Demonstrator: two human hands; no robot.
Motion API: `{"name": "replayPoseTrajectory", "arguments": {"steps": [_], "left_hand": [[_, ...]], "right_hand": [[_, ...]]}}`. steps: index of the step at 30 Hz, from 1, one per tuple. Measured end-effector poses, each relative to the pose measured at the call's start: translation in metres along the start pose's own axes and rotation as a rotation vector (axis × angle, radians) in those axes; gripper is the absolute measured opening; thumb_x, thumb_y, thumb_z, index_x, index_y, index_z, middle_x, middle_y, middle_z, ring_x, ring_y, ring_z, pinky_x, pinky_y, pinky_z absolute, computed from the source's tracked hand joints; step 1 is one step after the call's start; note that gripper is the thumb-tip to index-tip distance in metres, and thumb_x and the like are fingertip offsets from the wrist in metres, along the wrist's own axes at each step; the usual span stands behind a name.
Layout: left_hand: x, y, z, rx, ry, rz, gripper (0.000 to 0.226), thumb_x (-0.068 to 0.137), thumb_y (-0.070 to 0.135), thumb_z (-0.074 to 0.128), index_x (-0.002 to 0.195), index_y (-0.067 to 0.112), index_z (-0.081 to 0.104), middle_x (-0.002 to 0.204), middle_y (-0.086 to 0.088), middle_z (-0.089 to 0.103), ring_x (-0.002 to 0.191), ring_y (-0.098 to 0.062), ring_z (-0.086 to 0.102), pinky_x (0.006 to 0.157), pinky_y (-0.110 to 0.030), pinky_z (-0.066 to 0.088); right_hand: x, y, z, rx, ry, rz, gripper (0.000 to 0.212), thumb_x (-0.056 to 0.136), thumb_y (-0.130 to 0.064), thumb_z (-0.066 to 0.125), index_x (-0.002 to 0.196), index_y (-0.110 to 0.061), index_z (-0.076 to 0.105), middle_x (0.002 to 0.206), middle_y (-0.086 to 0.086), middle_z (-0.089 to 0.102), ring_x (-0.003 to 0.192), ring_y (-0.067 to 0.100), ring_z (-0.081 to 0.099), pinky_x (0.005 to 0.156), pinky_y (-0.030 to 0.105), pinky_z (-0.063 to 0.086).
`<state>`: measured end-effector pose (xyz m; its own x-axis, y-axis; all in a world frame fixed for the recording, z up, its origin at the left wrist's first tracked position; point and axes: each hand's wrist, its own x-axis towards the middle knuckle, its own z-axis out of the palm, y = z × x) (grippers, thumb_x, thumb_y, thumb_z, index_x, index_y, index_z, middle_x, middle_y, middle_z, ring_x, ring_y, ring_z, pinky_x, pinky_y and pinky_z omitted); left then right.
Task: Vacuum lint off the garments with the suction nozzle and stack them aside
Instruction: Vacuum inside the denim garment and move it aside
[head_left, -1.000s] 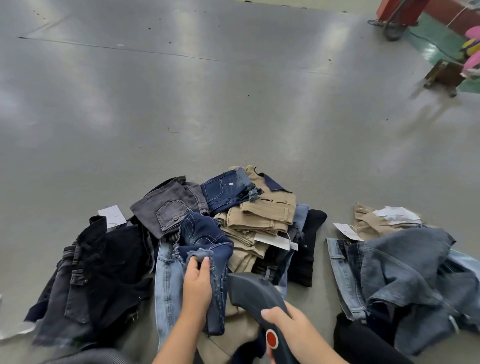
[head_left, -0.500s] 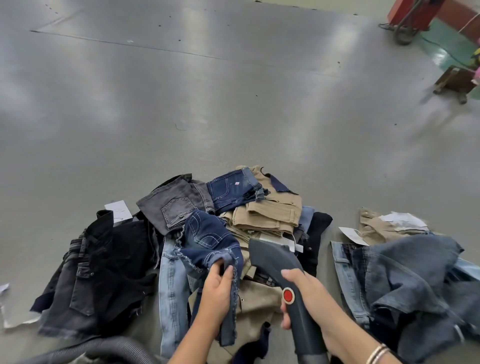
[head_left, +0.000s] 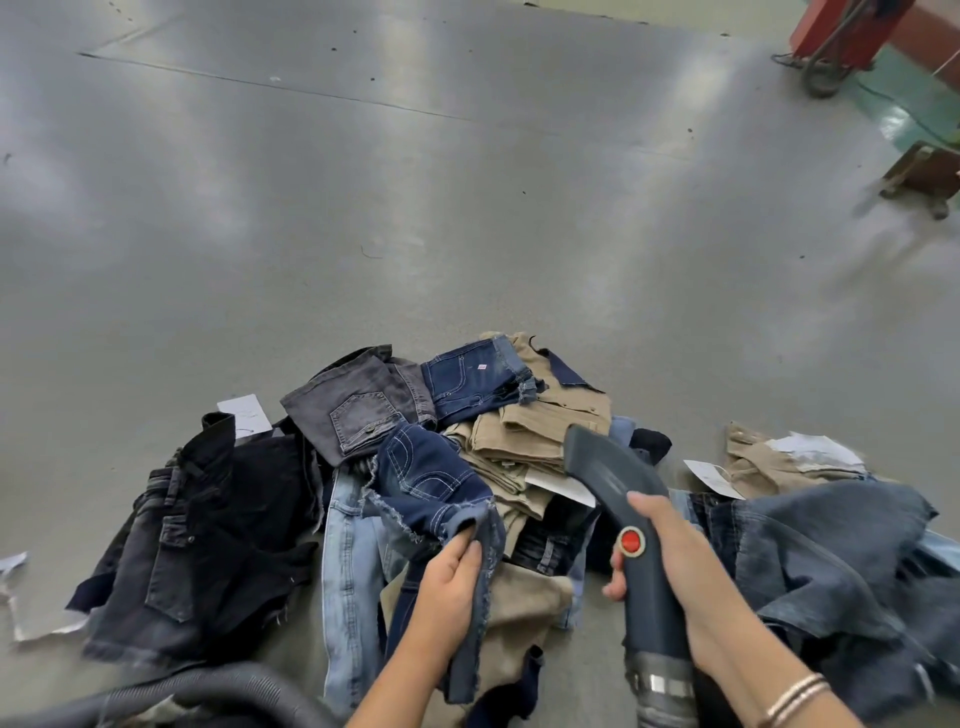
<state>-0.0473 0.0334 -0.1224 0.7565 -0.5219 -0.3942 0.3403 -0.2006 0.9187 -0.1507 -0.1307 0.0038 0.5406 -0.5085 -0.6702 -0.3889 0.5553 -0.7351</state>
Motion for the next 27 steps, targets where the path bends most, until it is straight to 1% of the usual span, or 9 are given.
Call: {"name": "replayPoseTrajectory", "arguments": {"steps": [2, 5, 10, 15, 18, 20, 22, 25, 27], "left_hand": [[0.0, -0.001, 0.002, -0.046, -0.021, -0.028, 0.03, 0.099, 0.008, 0.045, 0.103, 0.026, 0.069, 0.091, 0.006, 0.071, 0.081, -0.005, 0.065, 0.071, -0.012, 0.047], [0.006, -0.002, 0.005, -0.047, 0.051, -0.108, 0.035, 0.096, -0.003, 0.044, 0.1, 0.023, 0.067, 0.097, 0.002, 0.07, 0.088, -0.011, 0.063, 0.072, -0.016, 0.046], [0.011, -0.01, 0.005, -0.051, 0.102, -0.28, 0.04, 0.092, -0.011, 0.035, 0.119, 0.014, 0.052, 0.093, -0.013, 0.063, 0.08, -0.024, 0.055, 0.074, -0.038, 0.046], [0.003, -0.005, 0.008, 0.192, -0.003, -0.187, 0.032, 0.089, -0.01, 0.04, 0.107, 0.012, 0.056, 0.085, -0.004, 0.063, 0.071, -0.013, 0.056, 0.056, -0.013, 0.043], [0.001, -0.004, 0.011, 0.228, -0.095, -0.172, 0.035, 0.088, -0.01, 0.04, 0.104, 0.017, 0.056, 0.095, 0.0, 0.065, 0.087, -0.012, 0.06, 0.067, -0.013, 0.047], [-0.001, -0.003, 0.012, 0.218, -0.103, -0.205, 0.032, 0.089, -0.009, 0.04, 0.104, 0.013, 0.056, 0.089, -0.001, 0.064, 0.08, -0.011, 0.059, 0.06, -0.012, 0.045], [-0.004, 0.002, 0.01, 0.176, 0.007, -0.238, 0.026, 0.091, -0.01, 0.04, 0.103, 0.007, 0.056, 0.083, -0.003, 0.061, 0.07, -0.01, 0.055, 0.055, -0.013, 0.043], [0.006, 0.032, -0.006, -0.179, 0.345, -0.187, 0.026, 0.097, -0.006, 0.034, 0.103, 0.009, 0.054, 0.102, -0.013, 0.057, 0.085, -0.021, 0.054, 0.079, -0.028, 0.044], [0.02, 0.071, -0.016, -0.325, 0.381, -0.134, 0.029, 0.1, -0.001, 0.03, 0.098, 0.011, 0.056, 0.1, -0.012, 0.056, 0.094, -0.025, 0.052, 0.085, -0.032, 0.04]], "right_hand": [[0.0, -0.003, -0.005, -0.034, -0.017, 0.011, 0.042, 0.08, -0.035, 0.065, 0.106, -0.003, 0.058, 0.058, 0.018, 0.056, 0.039, 0.027, 0.052, 0.043, 0.031, 0.049], [-0.003, 0.008, 0.002, -0.147, -0.073, 0.051, 0.038, 0.083, -0.034, 0.063, 0.106, -0.005, 0.057, 0.058, 0.017, 0.057, 0.039, 0.027, 0.053, 0.044, 0.031, 0.048], [-0.005, 0.022, 0.014, -0.238, -0.136, 0.132, 0.028, 0.089, -0.032, 0.059, 0.104, -0.009, 0.056, 0.059, 0.017, 0.058, 0.041, 0.028, 0.053, 0.044, 0.029, 0.047], [-0.005, 0.028, 0.02, -0.316, -0.184, 0.188, 0.027, 0.087, -0.036, 0.059, 0.107, -0.018, 0.055, 0.062, 0.015, 0.059, 0.044, 0.028, 0.055, 0.048, 0.031, 0.049], [-0.003, 0.029, 0.026, -0.303, -0.142, 0.129, 0.027, 0.087, -0.035, 0.06, 0.104, -0.015, 0.056, 0.06, 0.014, 0.058, 0.043, 0.028, 0.054, 0.046, 0.03, 0.048], [0.0, 0.021, 0.025, -0.23, -0.063, 0.026, 0.024, 0.088, -0.032, 0.06, 0.104, -0.015, 0.057, 0.057, 0.012, 0.057, 0.041, 0.027, 0.054, 0.044, 0.03, 0.047], [0.001, 0.006, 0.019, -0.129, 0.025, -0.045, 0.025, 0.087, -0.031, 0.062, 0.102, -0.012, 0.058, 0.056, 0.012, 0.055, 0.04, 0.025, 0.053, 0.042, 0.03, 0.048], [-0.003, -0.011, 0.008, -0.022, 0.11, -0.072, 0.029, 0.085, -0.032, 0.064, 0.095, -0.006, 0.059, 0.057, 0.013, 0.054, 0.04, 0.025, 0.051, 0.042, 0.03, 0.049], [-0.008, -0.016, 0.003, -0.005, 0.119, -0.081, 0.029, 0.085, -0.031, 0.064, 0.094, -0.005, 0.059, 0.058, 0.015, 0.054, 0.041, 0.025, 0.051, 0.04, 0.03, 0.049]]}}
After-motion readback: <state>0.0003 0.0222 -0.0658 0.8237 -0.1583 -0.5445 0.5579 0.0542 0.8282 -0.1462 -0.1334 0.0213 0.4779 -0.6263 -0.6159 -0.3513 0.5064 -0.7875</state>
